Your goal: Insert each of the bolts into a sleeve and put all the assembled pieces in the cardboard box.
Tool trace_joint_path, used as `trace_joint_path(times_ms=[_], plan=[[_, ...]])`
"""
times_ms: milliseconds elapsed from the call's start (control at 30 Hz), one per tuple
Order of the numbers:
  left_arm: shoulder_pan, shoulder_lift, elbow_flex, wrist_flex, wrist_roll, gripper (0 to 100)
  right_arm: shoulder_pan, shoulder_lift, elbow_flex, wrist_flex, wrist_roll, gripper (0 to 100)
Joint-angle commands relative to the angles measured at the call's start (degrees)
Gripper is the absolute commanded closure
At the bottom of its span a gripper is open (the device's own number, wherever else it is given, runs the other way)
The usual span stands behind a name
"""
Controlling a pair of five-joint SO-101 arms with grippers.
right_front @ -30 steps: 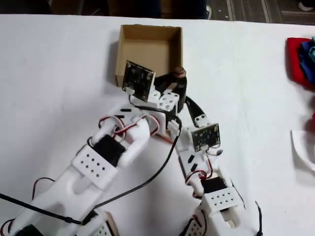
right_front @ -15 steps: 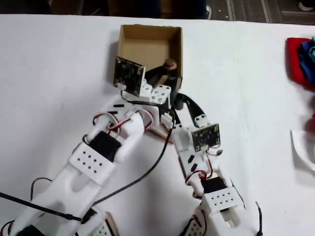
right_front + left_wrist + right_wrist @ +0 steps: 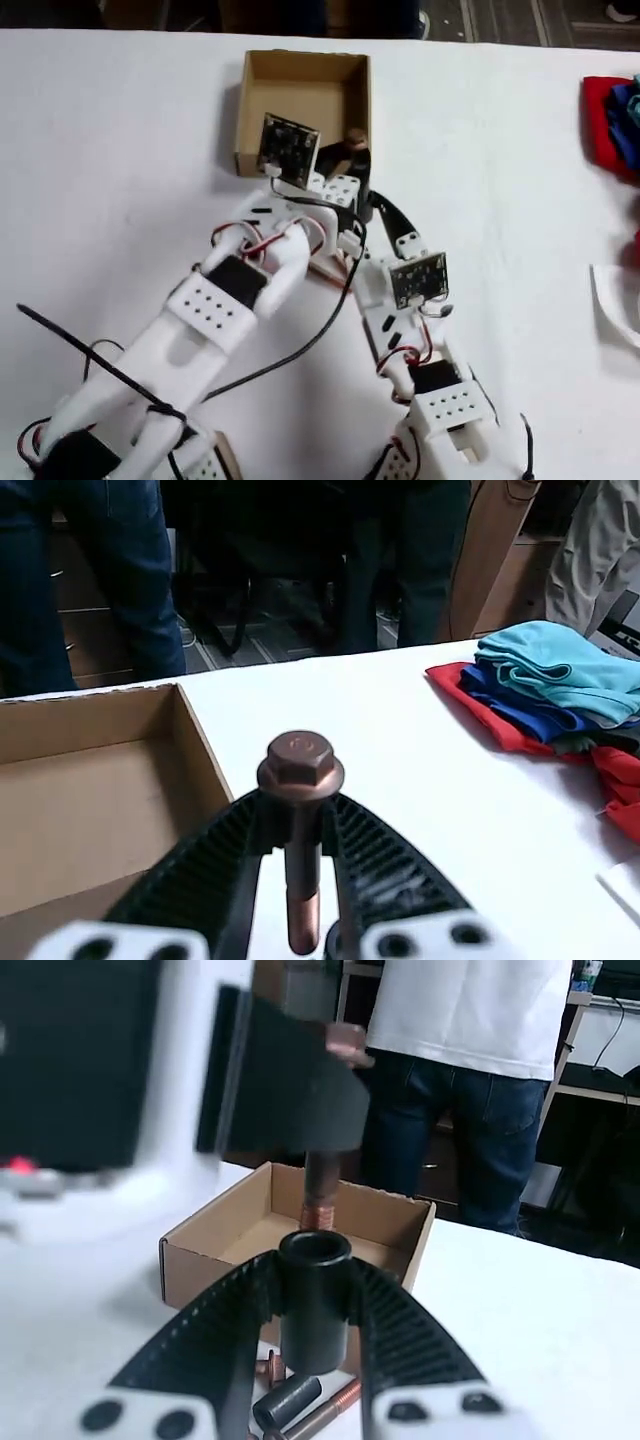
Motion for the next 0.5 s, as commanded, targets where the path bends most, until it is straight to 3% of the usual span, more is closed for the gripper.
trace_joint_path(times_ms=[0,367,467], plan=[[0.44,-0.18,-1.1,-1.93,0.09,97,-0.57,-1.54,-0.62,0.22,0.44,97.8],[-0.97,-7.03,-7.78,7.12,0.18,97,-0.57,-1.54,-0.35,0.31,0.44,97.8],[-0.88,-7.74,-7.78,8.44,3.78,97,-0.57,-1.54,-0.35,0.31,0.44,97.8]])
